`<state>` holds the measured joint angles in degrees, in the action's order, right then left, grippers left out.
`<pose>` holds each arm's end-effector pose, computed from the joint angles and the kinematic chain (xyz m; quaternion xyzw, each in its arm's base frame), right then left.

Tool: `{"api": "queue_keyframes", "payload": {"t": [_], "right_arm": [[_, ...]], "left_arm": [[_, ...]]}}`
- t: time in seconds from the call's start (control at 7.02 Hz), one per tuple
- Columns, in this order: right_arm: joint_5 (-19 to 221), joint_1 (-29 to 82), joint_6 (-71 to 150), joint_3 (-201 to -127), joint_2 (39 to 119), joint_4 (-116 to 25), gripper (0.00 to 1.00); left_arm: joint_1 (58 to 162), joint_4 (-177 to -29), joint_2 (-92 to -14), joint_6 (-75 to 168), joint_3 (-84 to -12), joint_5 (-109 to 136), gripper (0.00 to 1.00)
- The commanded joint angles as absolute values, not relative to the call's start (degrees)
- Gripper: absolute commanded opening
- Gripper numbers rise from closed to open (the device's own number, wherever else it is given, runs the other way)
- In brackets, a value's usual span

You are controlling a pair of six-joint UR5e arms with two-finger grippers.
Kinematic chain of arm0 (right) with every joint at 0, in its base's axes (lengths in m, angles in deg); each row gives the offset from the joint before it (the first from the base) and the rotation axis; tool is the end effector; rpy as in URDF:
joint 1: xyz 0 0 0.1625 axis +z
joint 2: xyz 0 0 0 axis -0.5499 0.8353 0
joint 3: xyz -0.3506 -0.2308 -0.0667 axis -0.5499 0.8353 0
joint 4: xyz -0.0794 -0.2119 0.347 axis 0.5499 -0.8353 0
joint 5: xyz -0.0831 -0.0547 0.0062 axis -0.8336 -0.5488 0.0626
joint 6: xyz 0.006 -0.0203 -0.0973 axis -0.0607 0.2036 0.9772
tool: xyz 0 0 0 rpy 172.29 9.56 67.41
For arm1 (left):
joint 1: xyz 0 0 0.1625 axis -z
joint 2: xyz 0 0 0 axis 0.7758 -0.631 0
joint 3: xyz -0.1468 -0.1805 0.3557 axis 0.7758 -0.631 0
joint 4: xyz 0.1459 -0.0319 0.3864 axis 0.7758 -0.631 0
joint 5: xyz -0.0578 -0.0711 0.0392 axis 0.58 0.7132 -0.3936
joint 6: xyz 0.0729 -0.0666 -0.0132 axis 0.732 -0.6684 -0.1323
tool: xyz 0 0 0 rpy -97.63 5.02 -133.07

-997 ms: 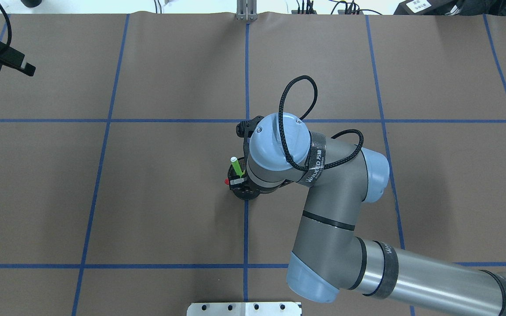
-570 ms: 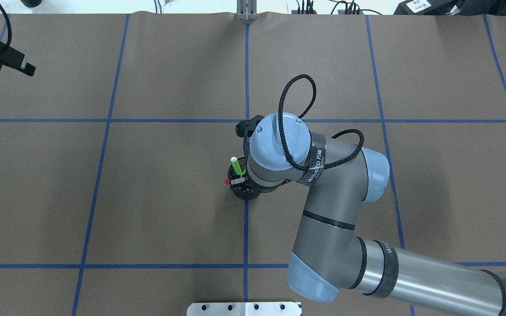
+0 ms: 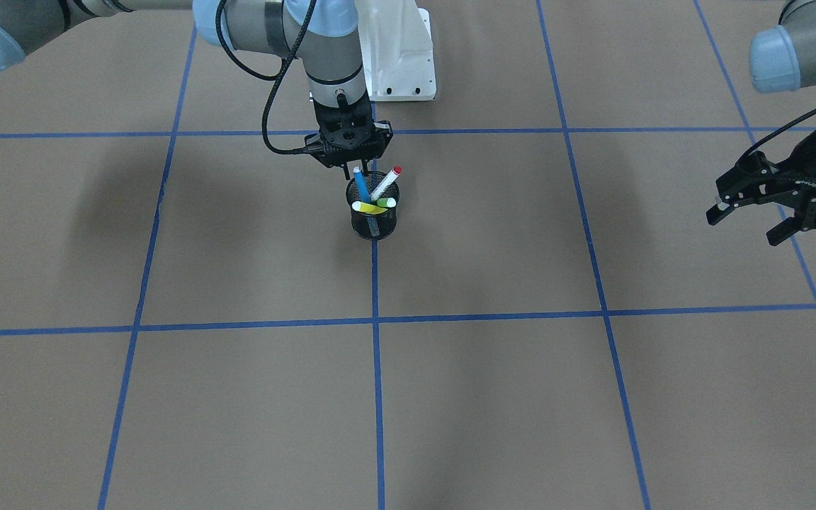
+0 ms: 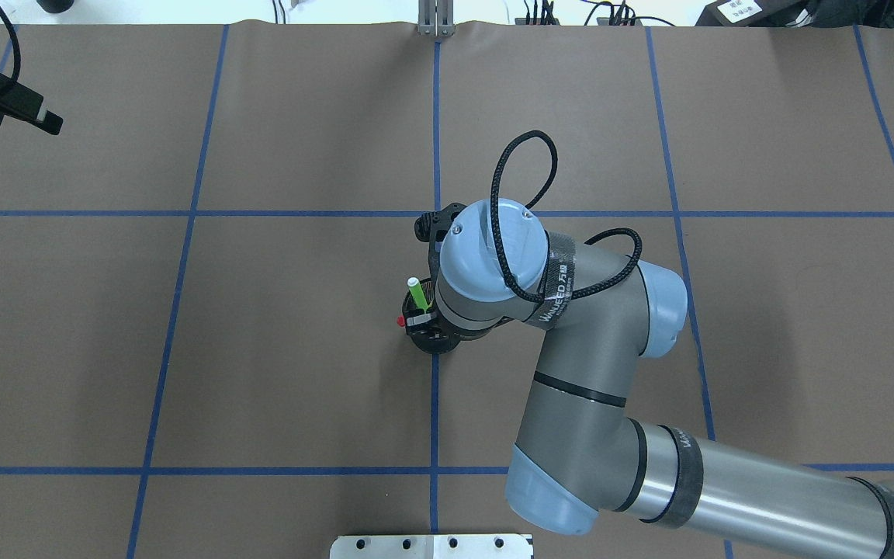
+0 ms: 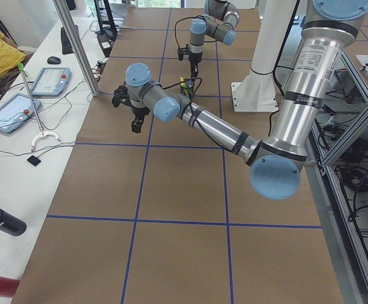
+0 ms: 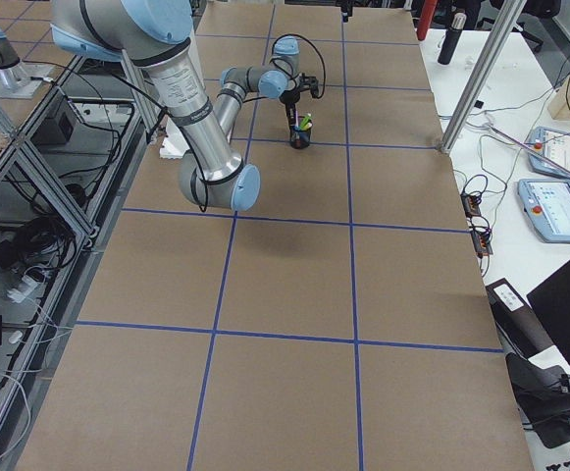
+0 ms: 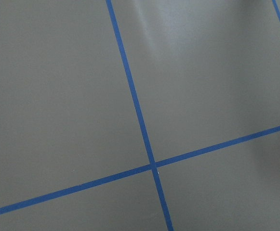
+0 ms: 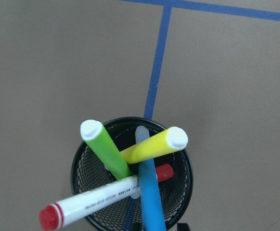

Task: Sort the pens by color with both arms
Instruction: 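Lower the right gripper and close it on the blue marker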

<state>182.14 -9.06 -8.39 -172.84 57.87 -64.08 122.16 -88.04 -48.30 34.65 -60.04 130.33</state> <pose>-0.5526 -0.3696 0.1625 0.0689 -0.4075 -0.0614 0.9085 0.1291 -0.5636 0.3747 0.1343 0.4766 0.0778 0.8653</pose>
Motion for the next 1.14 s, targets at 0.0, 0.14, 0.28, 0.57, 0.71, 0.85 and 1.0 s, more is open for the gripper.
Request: {"api": "queue_keyframes", "payload": {"t": [0.0, 0.14, 0.28, 0.57, 0.71, 0.85, 1.0], "right_arm": [[182.15, -9.19, -8.32, -172.84, 57.9, -63.98, 0.37], [182.15, -9.27, -8.32, -172.84, 57.99, -63.98, 0.37], [182.06, -9.36, -8.32, -172.76, 58.08, -63.98, 0.36], [182.15, -9.36, -8.32, -172.84, 57.9, -63.98, 0.26], [182.33, -9.36, -8.32, -172.93, 57.81, -63.98, 0.14], [182.33, -9.36, -8.32, -173.02, 57.9, -63.98, 0.07], [182.41, -9.36, -8.32, -173.54, 57.9, -64.07, 0.03]], "left_arm": [[122.16, -88.73, -48.22, 34.56, -60.03, 130.33, 1.0], [122.16, -88.74, -48.22, 34.56, -60.03, 130.33, 1.0], [122.16, -88.83, -48.22, 34.56, -60.03, 130.33, 1.0], [122.24, -88.74, -48.22, 34.65, -60.03, 130.33, 1.0], [122.25, -88.83, -48.22, 34.56, -60.03, 130.33, 1.0], [122.16, -88.74, -48.22, 34.65, -60.03, 130.33, 1.0], [122.16, -88.83, -48.22, 34.56, -60.03, 130.33, 1.0]]}}
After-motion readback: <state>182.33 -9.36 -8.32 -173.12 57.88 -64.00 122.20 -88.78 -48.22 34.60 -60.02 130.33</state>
